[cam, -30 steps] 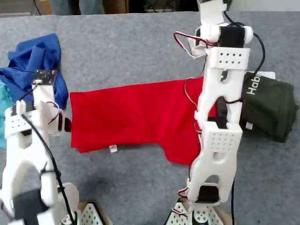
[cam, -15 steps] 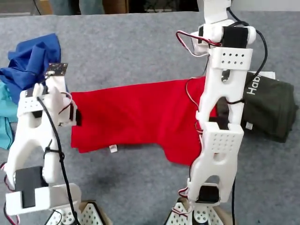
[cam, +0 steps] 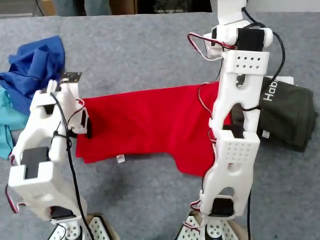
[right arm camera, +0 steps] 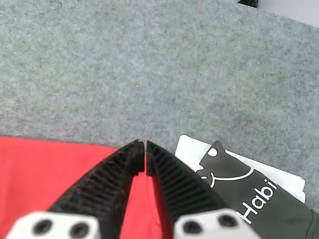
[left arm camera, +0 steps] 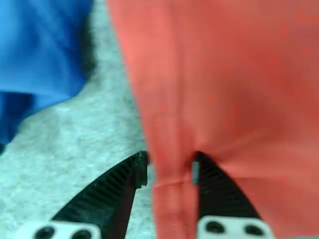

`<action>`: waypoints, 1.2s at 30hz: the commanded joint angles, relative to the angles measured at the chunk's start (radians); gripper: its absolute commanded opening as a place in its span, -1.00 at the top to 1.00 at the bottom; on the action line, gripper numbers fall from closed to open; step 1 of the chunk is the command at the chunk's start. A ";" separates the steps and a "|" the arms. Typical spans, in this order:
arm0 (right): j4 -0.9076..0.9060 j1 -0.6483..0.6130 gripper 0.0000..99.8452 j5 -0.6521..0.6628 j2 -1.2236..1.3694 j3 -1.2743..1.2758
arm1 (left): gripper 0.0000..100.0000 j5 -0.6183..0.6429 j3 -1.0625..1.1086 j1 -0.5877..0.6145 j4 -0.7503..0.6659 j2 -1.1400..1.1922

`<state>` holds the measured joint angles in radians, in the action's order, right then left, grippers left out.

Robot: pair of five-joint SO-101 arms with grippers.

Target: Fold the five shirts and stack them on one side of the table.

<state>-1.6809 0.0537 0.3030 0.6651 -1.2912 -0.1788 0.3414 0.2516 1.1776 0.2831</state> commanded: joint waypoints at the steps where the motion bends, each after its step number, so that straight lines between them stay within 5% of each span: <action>1: 0.020 0.009 0.97 -0.003 -0.024 -0.010 | 0.93 0.006 -0.082 -0.002 0.043 0.078; 12: 0.018 0.011 0.97 -0.003 -0.025 -0.010 | 0.95 -0.095 -0.251 0.041 0.164 0.118; 23: 0.017 0.014 0.97 -0.003 -0.024 -0.010 | 0.95 -0.278 -0.530 0.323 0.437 0.031; 36: 0.015 0.100 0.97 -0.003 -0.028 -0.061 | 0.94 -0.141 -0.690 -0.081 0.582 0.021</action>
<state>-1.6809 0.1227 0.3030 0.6651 -1.3096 -0.3813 -0.2754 0.2532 1.7423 0.3659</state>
